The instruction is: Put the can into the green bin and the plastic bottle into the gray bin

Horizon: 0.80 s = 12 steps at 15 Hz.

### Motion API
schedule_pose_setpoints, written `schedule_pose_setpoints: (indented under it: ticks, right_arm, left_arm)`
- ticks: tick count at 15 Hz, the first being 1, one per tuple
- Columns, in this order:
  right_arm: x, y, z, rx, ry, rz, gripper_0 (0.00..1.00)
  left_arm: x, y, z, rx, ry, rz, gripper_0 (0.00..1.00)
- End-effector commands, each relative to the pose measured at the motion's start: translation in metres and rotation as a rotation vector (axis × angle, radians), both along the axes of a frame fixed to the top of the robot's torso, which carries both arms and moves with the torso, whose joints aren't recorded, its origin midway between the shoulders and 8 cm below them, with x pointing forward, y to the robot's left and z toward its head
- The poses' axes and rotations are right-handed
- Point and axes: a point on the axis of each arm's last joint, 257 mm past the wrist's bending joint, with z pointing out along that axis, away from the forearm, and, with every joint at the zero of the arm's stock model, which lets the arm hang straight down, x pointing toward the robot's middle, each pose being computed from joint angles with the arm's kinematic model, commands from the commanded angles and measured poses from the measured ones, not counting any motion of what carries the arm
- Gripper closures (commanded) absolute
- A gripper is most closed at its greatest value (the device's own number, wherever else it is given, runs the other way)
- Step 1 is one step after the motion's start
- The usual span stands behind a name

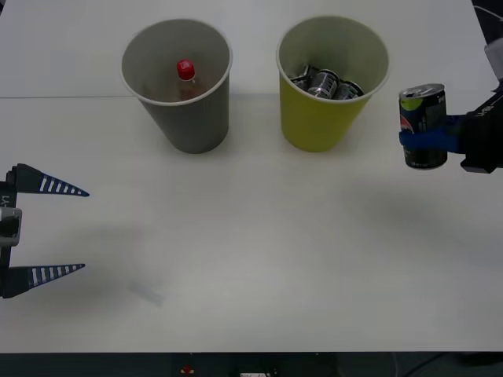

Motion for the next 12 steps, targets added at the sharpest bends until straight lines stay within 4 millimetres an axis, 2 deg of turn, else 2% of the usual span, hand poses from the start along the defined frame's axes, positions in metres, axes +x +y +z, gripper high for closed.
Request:
schedule_pose_setpoints:
  ticks: [1, 9, 12]
  right_arm:
    - [0.018, -0.006, 0.018, -0.056, -0.002, 0.009, 1.00]
    - [0.064, 0.007, 0.050, -0.181, 0.046, 0.047, 1.00]
    - [0.083, 0.016, 0.055, -0.218, 0.081, 0.049, 1.00]
  left_arm:
    - [0.000, 0.000, 0.000, 0.000, 0.000, 0.000, 0.00]
    - [0.000, 0.000, 0.000, 0.000, 0.000, 0.000, 0.00]
    - [0.000, 0.000, 0.000, 0.000, 0.000, 0.000, 0.00]
